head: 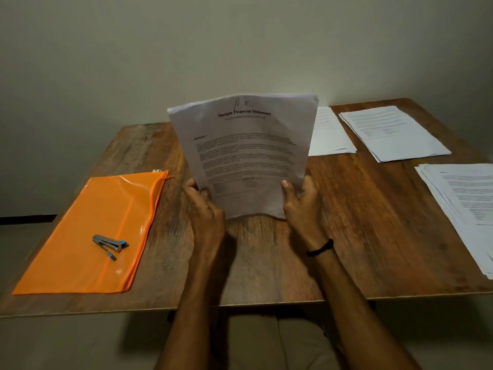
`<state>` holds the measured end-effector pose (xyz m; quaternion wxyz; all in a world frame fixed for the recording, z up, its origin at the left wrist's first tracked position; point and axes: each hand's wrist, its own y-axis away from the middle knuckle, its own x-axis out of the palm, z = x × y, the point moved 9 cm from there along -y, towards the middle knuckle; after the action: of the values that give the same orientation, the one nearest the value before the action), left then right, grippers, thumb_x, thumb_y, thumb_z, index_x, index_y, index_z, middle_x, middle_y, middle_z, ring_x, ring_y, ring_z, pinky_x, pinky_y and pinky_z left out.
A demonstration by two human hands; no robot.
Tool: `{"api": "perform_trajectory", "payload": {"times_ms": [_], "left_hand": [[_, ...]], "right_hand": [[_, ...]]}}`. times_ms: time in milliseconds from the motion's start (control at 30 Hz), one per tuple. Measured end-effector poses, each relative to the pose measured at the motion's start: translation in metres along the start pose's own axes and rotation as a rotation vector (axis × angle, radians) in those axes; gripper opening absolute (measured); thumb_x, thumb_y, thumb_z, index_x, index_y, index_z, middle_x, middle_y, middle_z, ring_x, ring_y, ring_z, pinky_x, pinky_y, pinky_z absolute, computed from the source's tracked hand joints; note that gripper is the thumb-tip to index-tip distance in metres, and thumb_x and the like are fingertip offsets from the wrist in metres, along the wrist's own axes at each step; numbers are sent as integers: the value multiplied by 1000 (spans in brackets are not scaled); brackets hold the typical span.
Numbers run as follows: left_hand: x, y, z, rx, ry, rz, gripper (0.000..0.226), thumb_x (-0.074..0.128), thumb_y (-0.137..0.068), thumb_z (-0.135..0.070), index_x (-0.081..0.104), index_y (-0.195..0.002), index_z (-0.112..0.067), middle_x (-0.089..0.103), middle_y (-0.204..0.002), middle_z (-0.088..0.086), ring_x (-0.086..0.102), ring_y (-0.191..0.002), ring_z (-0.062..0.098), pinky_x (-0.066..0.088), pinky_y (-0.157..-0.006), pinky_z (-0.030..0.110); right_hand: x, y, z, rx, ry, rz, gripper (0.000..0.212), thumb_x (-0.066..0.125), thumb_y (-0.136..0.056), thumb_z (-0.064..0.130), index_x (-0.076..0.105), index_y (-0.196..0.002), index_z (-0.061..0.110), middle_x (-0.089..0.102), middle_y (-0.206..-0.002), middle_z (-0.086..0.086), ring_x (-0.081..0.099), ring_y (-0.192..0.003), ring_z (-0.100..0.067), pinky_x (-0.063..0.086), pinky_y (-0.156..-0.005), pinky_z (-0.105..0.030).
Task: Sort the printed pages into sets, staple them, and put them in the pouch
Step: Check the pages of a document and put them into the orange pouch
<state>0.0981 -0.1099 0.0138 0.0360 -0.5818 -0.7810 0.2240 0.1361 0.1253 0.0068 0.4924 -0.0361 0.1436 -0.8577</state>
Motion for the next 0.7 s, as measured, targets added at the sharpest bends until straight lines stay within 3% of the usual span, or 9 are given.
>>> {"api": "perform_trajectory", "payload": {"times_ms": [167,300,433,567,700], "left_hand": [[4,1,9,-2,-19,24,25,34,-105,-6,37,-129,-10,52,-119,-4,53,-104,-7,44,-74,6],[-1,0,2,38,-29,-12,26,35,-102,1,38,-128,-2,49,-115,-5,48,-102,-15,38,-78,1],[3,5,14,-41,-11,16,27,34,-104,-9,37,-131,-16,52,-125,-1,53,-109,-2,45,-81,14],[0,5,11,-47,15,9,28,33,-104,-11,36,-130,-20,52,-125,-5,54,-111,0,46,-82,19],[3,9,10,-52,0,11,32,35,-99,-11,37,-131,-15,53,-122,-4,54,-109,-5,49,-82,13]], "right_hand": [[4,5,-9,50,-15,10,19,55,-101,10,53,-119,16,65,-117,3,65,-112,-16,59,-91,-46],[1,3,-4,43,-3,9,20,55,-101,13,51,-121,15,65,-119,-1,65,-111,-17,60,-88,-44],[5,8,-9,63,4,17,21,54,-101,13,52,-122,16,65,-120,1,65,-113,-16,59,-90,-46],[4,7,-3,56,-3,31,21,54,-102,12,51,-121,21,64,-119,3,65,-113,-16,59,-90,-44],[3,10,-5,65,17,11,20,54,-101,11,53,-121,17,64,-114,9,64,-113,-16,59,-91,-44]]}}
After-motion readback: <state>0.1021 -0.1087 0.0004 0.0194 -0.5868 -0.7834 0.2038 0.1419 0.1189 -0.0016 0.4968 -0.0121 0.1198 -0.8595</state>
